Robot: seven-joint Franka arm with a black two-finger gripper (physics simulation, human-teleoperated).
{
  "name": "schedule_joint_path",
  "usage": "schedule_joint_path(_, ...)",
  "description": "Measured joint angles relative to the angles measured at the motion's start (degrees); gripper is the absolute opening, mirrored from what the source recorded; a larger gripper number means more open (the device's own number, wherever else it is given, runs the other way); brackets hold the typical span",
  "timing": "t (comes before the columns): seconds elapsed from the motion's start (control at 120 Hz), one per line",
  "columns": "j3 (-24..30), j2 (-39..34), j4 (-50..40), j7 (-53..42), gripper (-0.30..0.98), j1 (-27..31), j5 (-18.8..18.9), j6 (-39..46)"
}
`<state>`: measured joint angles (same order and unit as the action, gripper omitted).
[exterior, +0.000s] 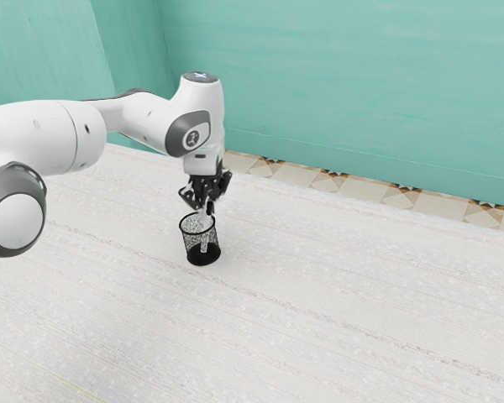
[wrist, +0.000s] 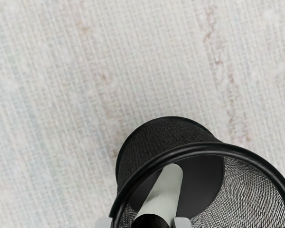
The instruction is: Take the marker out of the pen holder and place it to the left of the pen holder.
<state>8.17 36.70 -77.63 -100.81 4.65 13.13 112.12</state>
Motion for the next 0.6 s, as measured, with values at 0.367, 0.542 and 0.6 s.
schedule_joint_path(0.367,-2.5,-0.2,0.0,-0.5,-0.04,0.2,-0.1,0.4)
schedule_joint_path(0.542,-2.1,-6.0,-2.9,-0.6,-0.06,0.2,-0.3,0.2)
schedule_joint_path(0.6,-2.0,-9.1,-3.2,-0.7,-0.07,0.2,-0.5,-0.7)
